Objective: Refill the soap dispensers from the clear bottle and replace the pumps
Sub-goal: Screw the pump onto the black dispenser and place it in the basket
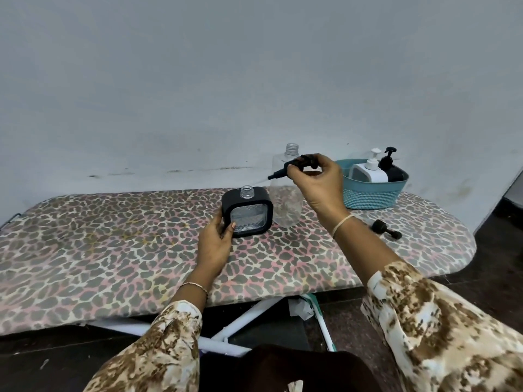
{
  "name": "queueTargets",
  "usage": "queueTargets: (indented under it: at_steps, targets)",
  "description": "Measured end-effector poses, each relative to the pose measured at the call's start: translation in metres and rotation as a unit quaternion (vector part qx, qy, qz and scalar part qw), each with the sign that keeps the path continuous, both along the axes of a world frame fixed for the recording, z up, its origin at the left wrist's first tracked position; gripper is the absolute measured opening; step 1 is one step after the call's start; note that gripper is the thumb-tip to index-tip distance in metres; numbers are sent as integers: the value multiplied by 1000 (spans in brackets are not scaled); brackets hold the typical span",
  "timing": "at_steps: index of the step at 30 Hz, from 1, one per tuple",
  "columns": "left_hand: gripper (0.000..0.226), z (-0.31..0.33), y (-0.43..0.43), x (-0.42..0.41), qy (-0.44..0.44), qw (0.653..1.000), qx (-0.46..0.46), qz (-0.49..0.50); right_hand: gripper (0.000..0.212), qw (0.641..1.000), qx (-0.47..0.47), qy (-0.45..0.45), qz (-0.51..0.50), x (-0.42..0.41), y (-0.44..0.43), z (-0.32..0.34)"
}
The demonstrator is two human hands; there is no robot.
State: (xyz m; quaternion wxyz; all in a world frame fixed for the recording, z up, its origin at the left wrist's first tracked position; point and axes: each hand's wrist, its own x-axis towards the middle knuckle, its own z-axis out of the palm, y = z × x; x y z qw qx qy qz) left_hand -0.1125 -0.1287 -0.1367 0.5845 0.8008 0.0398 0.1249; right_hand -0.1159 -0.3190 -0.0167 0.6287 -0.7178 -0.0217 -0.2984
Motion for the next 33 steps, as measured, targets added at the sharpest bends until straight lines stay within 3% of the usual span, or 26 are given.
queueTargets:
  at_steps: [5, 9, 16, 22, 26, 33]
  targets:
    - [59, 0, 0, 1, 13, 1000, 12, 6, 14, 997, -77, 18, -19, 14, 15, 13]
    - [59, -2, 0, 2, 13, 1000, 25, 10, 11, 989, -140, 48, 23, 25, 20, 23]
    - [60, -4, 1, 4, -2, 999, 30, 11, 29, 967, -228, 71, 91, 50, 36, 15]
    - [74, -3, 1, 6, -32, 999, 19, -14, 25, 968, -225, 70, 90, 59, 44, -1]
    - [71, -5, 1, 7, -13, 1000, 7, -6, 25, 971, -188, 79, 127, 58, 41, -11]
    - [67, -3, 3, 6, -48, 998, 34, -9, 31, 962, -217, 84, 146, 56, 39, -41]
